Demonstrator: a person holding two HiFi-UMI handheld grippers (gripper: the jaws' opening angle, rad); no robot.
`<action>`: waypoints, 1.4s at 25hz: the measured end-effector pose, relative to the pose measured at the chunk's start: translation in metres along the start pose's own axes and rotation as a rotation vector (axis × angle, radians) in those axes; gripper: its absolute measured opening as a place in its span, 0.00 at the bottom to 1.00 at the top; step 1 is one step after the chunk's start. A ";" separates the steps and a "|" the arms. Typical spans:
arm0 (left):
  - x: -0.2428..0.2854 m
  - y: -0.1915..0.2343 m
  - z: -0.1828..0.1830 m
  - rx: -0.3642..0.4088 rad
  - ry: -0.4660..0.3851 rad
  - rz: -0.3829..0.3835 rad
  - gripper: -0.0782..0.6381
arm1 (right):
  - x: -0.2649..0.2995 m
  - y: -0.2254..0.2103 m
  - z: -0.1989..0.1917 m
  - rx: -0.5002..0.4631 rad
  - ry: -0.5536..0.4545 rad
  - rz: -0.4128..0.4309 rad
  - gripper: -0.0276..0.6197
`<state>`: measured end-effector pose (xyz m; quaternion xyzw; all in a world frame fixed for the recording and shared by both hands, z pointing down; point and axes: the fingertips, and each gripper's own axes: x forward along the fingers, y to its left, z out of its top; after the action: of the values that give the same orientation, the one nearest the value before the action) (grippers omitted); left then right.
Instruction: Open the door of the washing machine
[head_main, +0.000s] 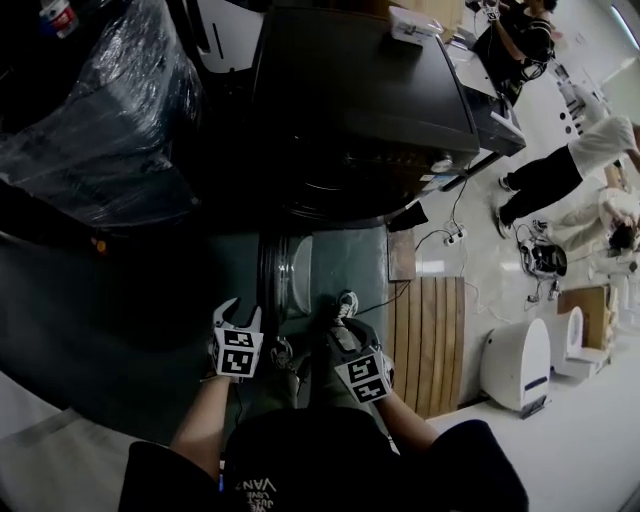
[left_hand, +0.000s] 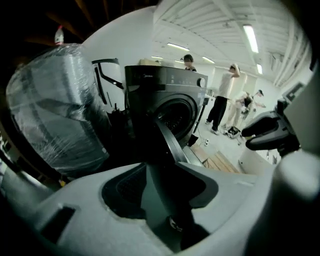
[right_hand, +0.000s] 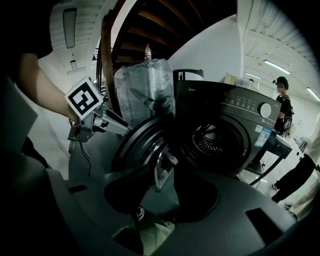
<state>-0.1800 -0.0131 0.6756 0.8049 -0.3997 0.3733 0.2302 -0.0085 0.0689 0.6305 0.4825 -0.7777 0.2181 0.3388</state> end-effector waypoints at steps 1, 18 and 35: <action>-0.005 0.008 0.003 -0.045 -0.023 0.000 0.36 | 0.000 0.004 0.005 -0.011 -0.002 0.009 0.28; -0.001 0.140 0.015 -0.151 -0.008 0.160 0.38 | 0.007 -0.019 0.049 -0.105 0.018 0.042 0.28; 0.007 0.247 0.043 -0.092 -0.001 0.307 0.39 | 0.054 -0.016 0.096 -0.210 0.034 0.152 0.28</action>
<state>-0.3611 -0.1867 0.6723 0.7230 -0.5349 0.3850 0.2070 -0.0412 -0.0342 0.6053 0.3804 -0.8247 0.1687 0.3831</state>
